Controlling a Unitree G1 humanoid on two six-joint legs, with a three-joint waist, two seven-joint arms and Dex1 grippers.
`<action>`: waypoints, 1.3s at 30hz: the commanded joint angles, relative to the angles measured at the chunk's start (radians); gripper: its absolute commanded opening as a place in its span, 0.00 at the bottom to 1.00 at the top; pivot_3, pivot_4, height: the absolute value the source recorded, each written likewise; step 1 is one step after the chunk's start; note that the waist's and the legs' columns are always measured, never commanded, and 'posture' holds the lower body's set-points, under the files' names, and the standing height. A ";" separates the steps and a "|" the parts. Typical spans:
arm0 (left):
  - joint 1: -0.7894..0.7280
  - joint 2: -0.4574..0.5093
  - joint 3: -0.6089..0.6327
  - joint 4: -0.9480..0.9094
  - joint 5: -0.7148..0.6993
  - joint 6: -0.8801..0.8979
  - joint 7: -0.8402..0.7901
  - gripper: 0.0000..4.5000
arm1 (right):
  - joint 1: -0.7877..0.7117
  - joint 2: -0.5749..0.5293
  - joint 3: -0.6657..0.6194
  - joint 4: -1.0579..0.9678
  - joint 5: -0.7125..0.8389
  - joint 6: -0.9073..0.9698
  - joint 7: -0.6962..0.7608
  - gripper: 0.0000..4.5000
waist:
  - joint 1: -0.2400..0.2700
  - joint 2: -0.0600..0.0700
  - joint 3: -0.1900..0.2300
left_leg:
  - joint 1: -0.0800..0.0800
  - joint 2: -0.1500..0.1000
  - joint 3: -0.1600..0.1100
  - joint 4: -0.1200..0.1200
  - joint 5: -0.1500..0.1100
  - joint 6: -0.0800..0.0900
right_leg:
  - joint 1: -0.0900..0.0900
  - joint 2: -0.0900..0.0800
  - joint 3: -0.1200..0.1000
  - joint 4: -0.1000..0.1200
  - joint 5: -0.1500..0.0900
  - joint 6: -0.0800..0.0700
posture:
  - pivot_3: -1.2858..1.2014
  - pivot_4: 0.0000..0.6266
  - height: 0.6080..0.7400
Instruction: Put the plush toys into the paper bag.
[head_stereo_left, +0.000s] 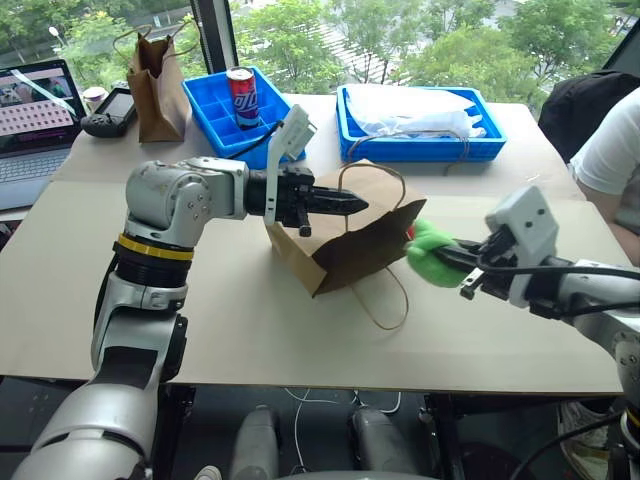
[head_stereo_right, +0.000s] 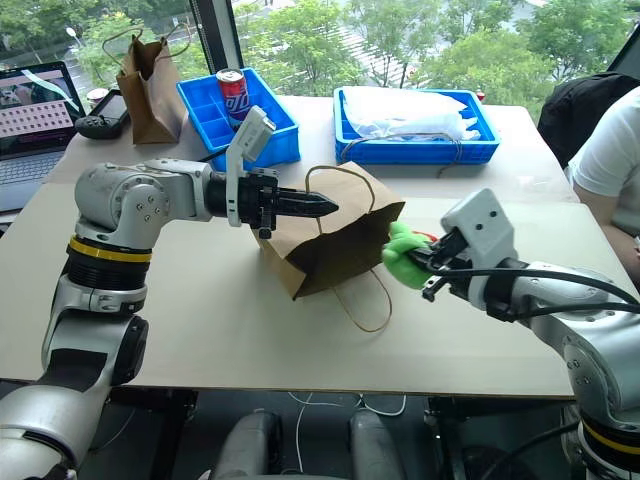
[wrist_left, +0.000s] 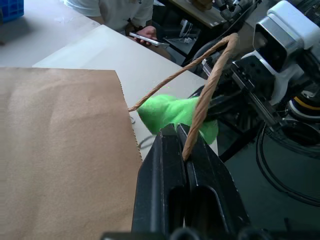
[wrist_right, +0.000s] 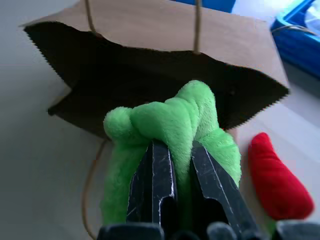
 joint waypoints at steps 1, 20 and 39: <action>-0.028 -0.024 0.012 -0.028 -0.011 -0.005 0.015 0.00 | -0.088 0.081 0.133 0.074 -0.047 -0.040 -0.050 0.00 | 0.006 0.000 0.000 | -0.001 0.000 0.000 0.000 0.000 0.000 | 0.000 0.000 0.000 0.000 0.000 0.000 | 0.52 0.24 0.77; -0.003 -0.033 0.062 -0.045 -0.030 0.028 0.092 0.00 | -0.080 0.568 0.114 0.511 -0.156 -0.459 -0.170 0.40 | 0.008 0.001 0.000 | -0.003 -0.001 -0.002 0.001 0.001 -0.001 | -0.001 0.000 -0.001 0.001 -0.001 0.001 | 0.52 0.24 0.77; 0.009 -0.019 0.026 -0.004 0.019 -0.045 0.067 0.00 | 0.165 0.086 -0.180 0.308 0.001 -0.292 -0.046 0.99 | 0.002 0.002 0.001 | -0.002 -0.002 -0.003 0.000 0.001 -0.001 | 0.000 0.000 0.000 0.001 -0.001 0.001 | 0.52 0.24 0.77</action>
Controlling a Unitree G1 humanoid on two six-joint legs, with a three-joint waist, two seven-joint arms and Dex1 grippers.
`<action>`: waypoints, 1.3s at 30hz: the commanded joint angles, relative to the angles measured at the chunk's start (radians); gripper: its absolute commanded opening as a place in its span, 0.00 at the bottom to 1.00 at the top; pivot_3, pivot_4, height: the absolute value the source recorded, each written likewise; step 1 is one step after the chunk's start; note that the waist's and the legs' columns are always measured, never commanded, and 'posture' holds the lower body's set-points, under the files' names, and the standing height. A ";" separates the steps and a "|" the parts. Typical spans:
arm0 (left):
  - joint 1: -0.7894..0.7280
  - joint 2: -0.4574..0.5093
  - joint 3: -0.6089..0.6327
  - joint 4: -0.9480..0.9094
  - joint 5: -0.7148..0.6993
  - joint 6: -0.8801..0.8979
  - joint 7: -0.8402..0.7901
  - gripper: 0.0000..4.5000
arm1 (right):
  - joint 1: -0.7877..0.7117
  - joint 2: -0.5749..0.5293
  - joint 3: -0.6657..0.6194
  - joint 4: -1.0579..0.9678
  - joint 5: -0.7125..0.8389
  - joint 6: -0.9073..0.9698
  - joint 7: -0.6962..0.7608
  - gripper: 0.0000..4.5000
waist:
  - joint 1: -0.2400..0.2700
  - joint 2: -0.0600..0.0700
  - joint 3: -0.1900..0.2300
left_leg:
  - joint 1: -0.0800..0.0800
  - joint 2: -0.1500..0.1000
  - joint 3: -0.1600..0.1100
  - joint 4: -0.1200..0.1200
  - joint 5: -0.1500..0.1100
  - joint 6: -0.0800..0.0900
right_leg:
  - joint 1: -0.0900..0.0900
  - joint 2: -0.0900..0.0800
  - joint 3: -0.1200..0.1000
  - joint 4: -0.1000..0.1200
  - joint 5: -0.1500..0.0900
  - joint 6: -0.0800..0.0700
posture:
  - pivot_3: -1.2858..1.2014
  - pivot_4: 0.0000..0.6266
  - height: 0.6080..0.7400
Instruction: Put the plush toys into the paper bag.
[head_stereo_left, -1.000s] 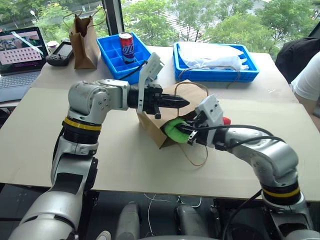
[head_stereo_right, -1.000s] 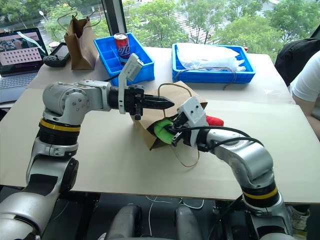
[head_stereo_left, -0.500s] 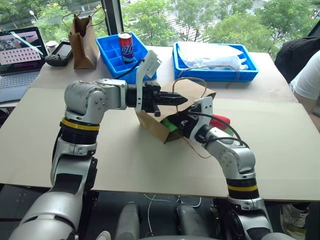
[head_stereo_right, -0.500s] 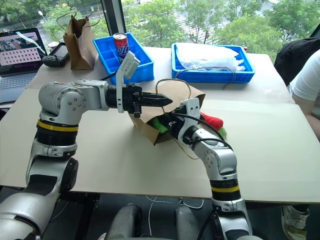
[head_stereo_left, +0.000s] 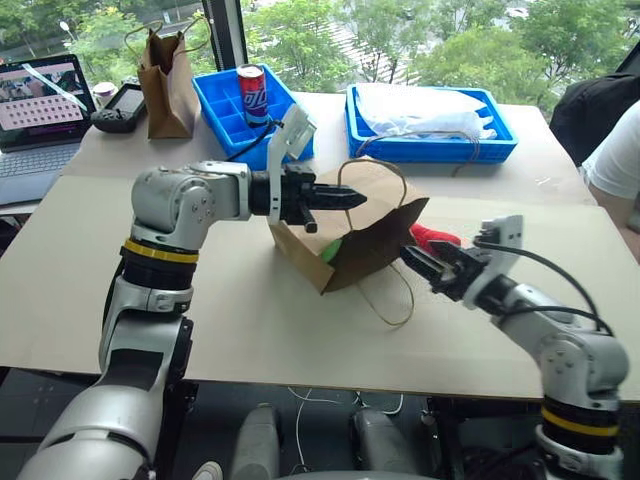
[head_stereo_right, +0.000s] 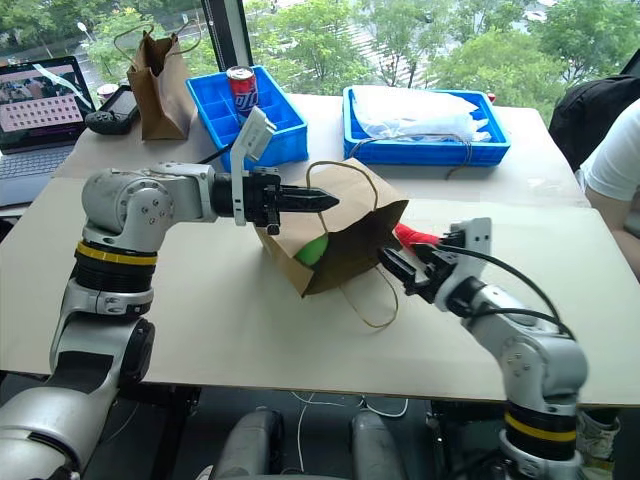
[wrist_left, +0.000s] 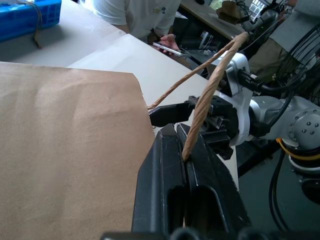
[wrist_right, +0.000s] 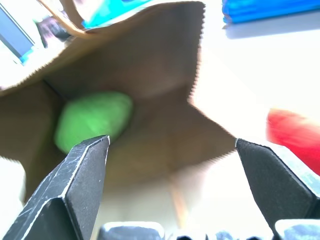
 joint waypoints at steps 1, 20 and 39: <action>-0.013 0.001 0.007 -0.020 0.001 -0.021 -0.007 0.00 | -0.048 -0.106 0.036 0.071 -0.119 -0.103 0.042 0.99 | -0.007 0.001 0.000 | 0.001 0.000 0.000 0.000 0.000 0.000 | 0.000 0.000 0.001 0.000 0.000 0.000 | 0.52 0.24 0.77; -0.007 0.015 0.022 -0.052 -0.008 -0.008 0.018 0.00 | -0.293 -0.043 0.267 0.706 -0.496 -0.442 0.092 0.39 | -0.002 0.002 0.001 | 0.000 -0.004 -0.005 0.000 0.001 0.000 | 0.002 -0.001 0.002 0.000 0.000 0.001 | 0.52 0.24 0.77; -0.031 -0.019 0.002 -0.026 0.003 -0.035 -0.013 0.00 | -0.299 -0.160 0.382 -0.071 -0.217 0.144 0.181 0.01 | -0.021 0.008 0.003 | 0.000 -0.005 -0.009 0.000 0.001 0.000 | 0.002 0.000 0.001 0.002 -0.001 0.002 | 0.52 0.24 0.77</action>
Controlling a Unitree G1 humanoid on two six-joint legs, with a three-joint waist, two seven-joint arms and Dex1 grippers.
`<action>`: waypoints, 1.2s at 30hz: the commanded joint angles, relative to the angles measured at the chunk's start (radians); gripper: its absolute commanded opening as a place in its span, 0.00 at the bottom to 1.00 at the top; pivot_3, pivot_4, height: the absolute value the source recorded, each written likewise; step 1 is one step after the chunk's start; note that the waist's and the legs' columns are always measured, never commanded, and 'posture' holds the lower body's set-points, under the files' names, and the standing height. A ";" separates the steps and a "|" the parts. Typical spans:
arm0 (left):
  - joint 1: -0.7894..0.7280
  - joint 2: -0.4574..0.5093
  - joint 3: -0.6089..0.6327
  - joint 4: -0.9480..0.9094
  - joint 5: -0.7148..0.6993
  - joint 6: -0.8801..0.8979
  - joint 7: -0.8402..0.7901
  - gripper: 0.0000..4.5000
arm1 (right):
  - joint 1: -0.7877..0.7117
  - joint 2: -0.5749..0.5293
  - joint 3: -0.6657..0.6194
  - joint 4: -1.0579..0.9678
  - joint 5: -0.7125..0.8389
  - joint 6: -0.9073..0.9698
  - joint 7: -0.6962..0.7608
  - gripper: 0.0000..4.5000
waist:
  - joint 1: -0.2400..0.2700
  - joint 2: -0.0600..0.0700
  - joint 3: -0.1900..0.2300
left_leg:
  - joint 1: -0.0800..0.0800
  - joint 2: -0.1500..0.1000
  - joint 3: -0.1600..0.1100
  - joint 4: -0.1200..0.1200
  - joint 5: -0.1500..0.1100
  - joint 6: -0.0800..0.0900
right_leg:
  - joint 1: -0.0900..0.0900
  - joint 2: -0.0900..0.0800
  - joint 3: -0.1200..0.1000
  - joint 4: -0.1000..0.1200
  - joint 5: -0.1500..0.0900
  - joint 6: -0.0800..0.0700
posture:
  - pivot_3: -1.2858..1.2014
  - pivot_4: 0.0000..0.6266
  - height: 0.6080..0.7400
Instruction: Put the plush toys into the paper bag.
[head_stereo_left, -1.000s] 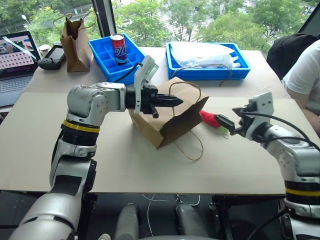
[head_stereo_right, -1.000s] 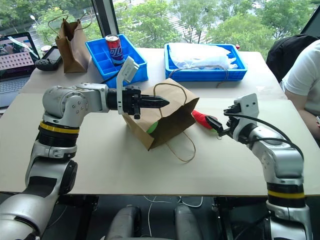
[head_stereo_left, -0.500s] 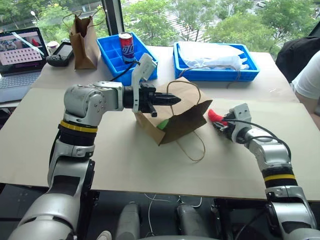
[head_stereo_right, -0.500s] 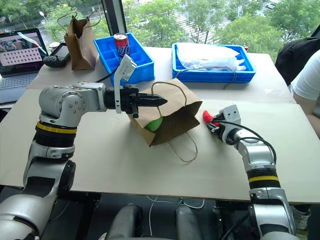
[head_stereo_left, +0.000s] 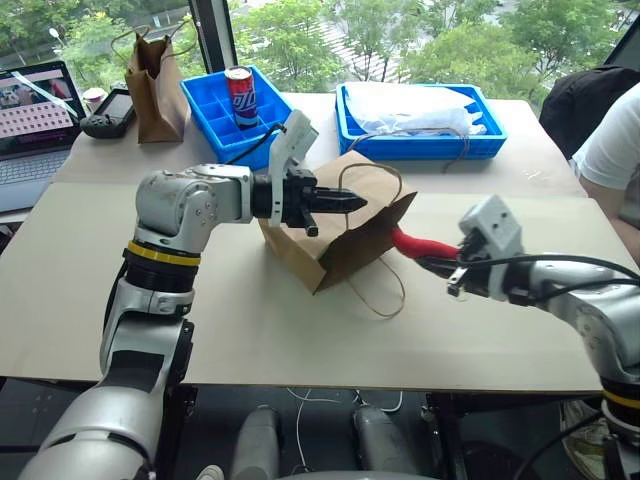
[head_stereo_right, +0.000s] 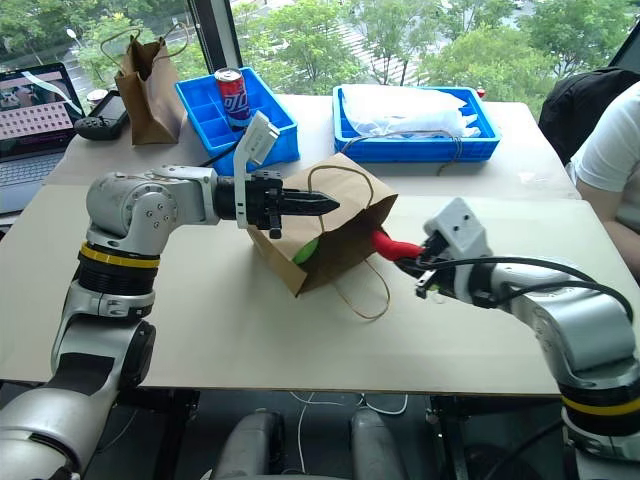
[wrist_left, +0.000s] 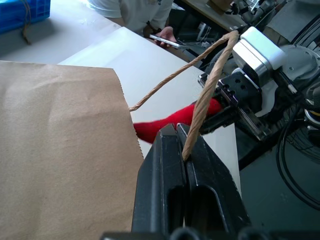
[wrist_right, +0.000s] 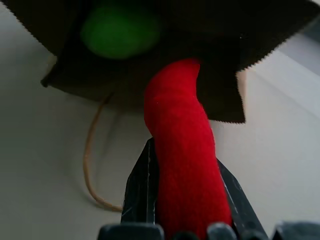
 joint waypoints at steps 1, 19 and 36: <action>-0.035 -0.004 0.016 -0.018 -0.011 -0.013 -0.011 0.00 | -0.094 0.093 0.070 0.048 -0.024 0.016 -0.071 0.01 | 0.002 0.000 0.000 | -0.001 0.000 0.000 0.000 0.000 0.000 | 0.000 0.000 0.000 0.000 0.000 0.000 | 0.52 0.24 0.77; -0.043 0.000 0.041 -0.048 -0.030 0.018 0.000 0.00 | -0.271 0.868 -0.322 0.619 0.111 -0.281 -0.516 0.01 | 0.004 0.000 0.000 | -0.003 0.000 -0.001 -0.001 0.000 0.000 | -0.002 -0.001 -0.002 0.001 0.000 0.000 | 0.52 0.24 0.77; -0.049 -0.008 0.033 -0.010 -0.010 -0.022 0.000 0.00 | -0.235 0.927 -0.416 0.592 0.468 -0.271 -0.770 0.98 | -0.013 0.001 0.001 | -0.001 0.000 -0.001 -0.003 0.001 -0.001 | -0.003 0.000 -0.002 0.004 0.000 0.000 | 0.52 0.24 0.77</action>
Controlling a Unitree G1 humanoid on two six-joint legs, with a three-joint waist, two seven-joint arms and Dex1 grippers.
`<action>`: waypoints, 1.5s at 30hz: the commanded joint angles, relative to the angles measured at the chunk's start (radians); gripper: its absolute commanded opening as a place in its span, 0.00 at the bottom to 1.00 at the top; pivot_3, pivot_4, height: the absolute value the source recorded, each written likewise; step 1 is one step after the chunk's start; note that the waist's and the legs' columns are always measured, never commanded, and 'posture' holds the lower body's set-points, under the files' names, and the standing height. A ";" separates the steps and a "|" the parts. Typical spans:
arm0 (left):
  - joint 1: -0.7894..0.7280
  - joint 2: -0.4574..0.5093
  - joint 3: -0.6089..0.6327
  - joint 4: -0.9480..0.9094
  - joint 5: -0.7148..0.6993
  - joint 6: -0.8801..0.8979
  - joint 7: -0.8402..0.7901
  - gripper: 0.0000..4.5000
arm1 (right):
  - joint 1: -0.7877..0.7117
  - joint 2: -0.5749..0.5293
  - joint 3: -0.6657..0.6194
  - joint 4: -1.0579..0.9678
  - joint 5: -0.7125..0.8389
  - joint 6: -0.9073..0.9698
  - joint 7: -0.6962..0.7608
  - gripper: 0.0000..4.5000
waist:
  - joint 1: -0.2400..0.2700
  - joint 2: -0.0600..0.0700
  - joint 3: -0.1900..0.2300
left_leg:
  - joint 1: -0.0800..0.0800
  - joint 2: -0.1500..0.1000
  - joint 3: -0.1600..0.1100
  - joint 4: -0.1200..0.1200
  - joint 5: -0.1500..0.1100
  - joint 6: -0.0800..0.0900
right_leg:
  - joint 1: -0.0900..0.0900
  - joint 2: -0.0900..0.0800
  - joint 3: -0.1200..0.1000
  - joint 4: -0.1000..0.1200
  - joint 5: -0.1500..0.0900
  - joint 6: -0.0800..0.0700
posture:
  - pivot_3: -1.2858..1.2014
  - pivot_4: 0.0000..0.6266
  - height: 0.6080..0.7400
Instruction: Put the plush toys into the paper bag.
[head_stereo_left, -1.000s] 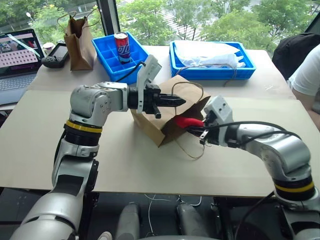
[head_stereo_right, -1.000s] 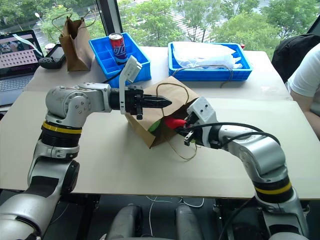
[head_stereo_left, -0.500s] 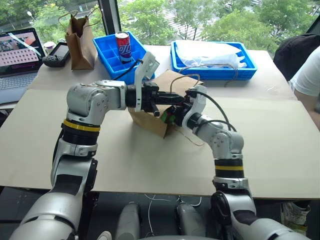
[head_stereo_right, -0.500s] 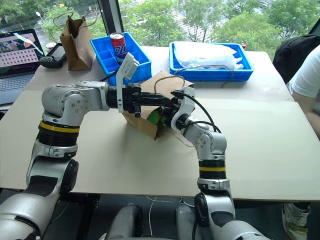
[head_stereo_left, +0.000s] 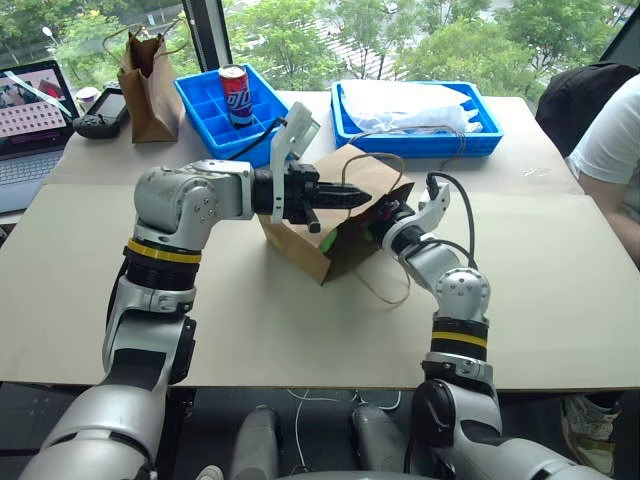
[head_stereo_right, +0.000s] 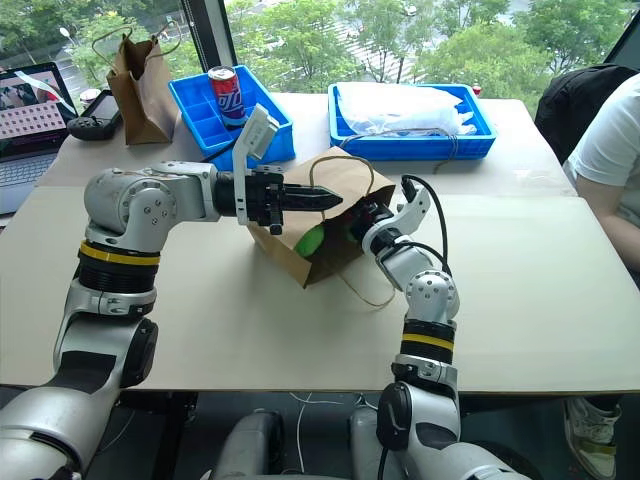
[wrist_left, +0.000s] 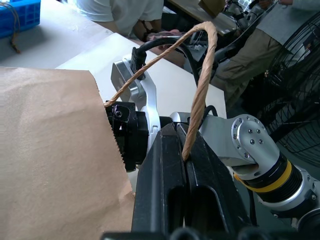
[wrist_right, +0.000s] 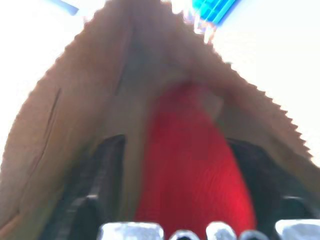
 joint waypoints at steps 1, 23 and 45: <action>-0.039 -0.005 0.012 -0.004 0.003 -0.026 -0.004 0.00 | 0.031 0.065 0.032 -0.090 0.049 0.020 -0.043 0.98 | 0.001 0.000 0.000 | 0.000 0.000 0.000 0.000 0.000 0.000 | 0.000 0.000 0.000 0.000 0.000 0.000 | 0.52 0.24 0.77; -0.041 -0.018 0.006 0.022 0.021 -0.057 -0.021 0.00 | 0.286 -0.611 0.269 -0.711 0.042 0.434 0.125 0.98 | 0.013 0.000 0.000 | -0.003 0.000 0.000 0.000 0.000 0.000 | 0.000 0.000 0.000 -0.005 0.000 0.000 | 0.52 0.24 0.77; -0.064 0.005 0.020 0.033 0.031 -0.063 -0.021 0.00 | 0.427 -0.733 0.678 -0.536 -0.632 -0.154 0.458 0.38 | 0.021 0.000 0.000 | -0.001 -0.001 -0.001 0.002 0.000 0.000 | 0.003 0.000 0.001 -0.006 -0.001 0.001 | 0.52 0.24 0.77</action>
